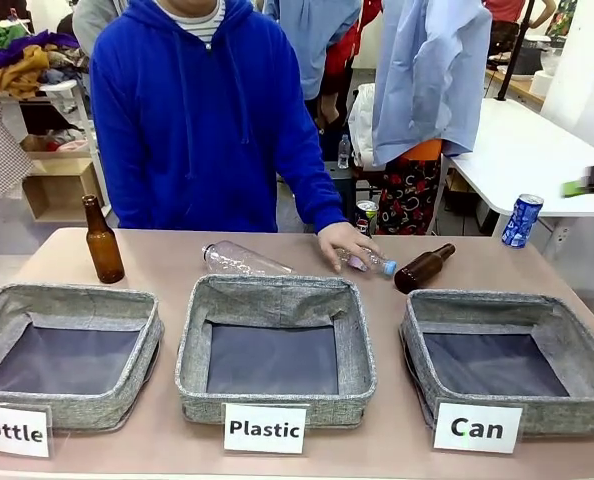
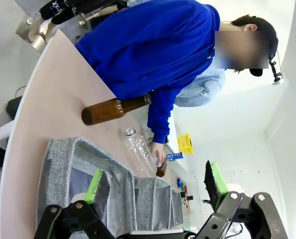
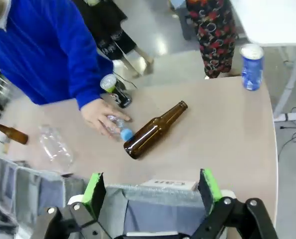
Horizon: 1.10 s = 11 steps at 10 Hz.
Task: Sort the can waste into the basket.
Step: Pick up the can waste from the table and place it in the right Fabric basket.
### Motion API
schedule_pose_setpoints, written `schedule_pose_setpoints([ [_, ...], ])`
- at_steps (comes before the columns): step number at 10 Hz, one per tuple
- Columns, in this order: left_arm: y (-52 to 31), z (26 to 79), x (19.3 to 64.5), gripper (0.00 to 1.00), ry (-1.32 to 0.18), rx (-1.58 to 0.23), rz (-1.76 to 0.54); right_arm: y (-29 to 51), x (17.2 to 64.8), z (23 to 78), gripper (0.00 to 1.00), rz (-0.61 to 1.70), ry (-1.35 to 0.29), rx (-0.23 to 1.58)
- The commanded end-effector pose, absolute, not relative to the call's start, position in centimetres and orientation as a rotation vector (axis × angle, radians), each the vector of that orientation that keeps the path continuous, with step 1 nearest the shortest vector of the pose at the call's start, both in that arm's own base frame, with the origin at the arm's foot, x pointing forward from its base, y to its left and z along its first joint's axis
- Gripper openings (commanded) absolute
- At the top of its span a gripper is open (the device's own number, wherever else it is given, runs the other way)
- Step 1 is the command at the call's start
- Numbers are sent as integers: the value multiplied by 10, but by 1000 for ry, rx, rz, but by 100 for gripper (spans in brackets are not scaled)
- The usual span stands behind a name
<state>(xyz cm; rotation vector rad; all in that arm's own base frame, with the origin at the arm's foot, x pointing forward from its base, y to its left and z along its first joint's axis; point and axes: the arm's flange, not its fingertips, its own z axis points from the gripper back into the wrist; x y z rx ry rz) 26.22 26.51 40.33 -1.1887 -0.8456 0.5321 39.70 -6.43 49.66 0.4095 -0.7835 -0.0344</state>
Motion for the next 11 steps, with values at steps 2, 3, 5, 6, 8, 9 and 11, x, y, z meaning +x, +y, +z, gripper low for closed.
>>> schedule_pose_setpoints([
  [2,266,404,262,100,-865,-1199,517,-13,479,461,100,73,-649,286],
  [3,266,404,262,100,-865,-1199,517,4,489,453,100,99,-632,261],
  [5,266,404,262,100,-865,-1199,517,-16,470,461,100,115,-588,306],
  [6,266,404,262,100,-865,-1199,517,-47,442,472,100,124,-580,373],
  [8,266,404,262,100,-865,-1199,517,-97,376,480,100,172,-578,528],
  [9,266,404,262,100,-865,-1199,517,-105,358,474,100,211,-586,541],
  [11,266,404,262,100,-865,-1199,517,-96,365,467,100,247,-587,525],
])
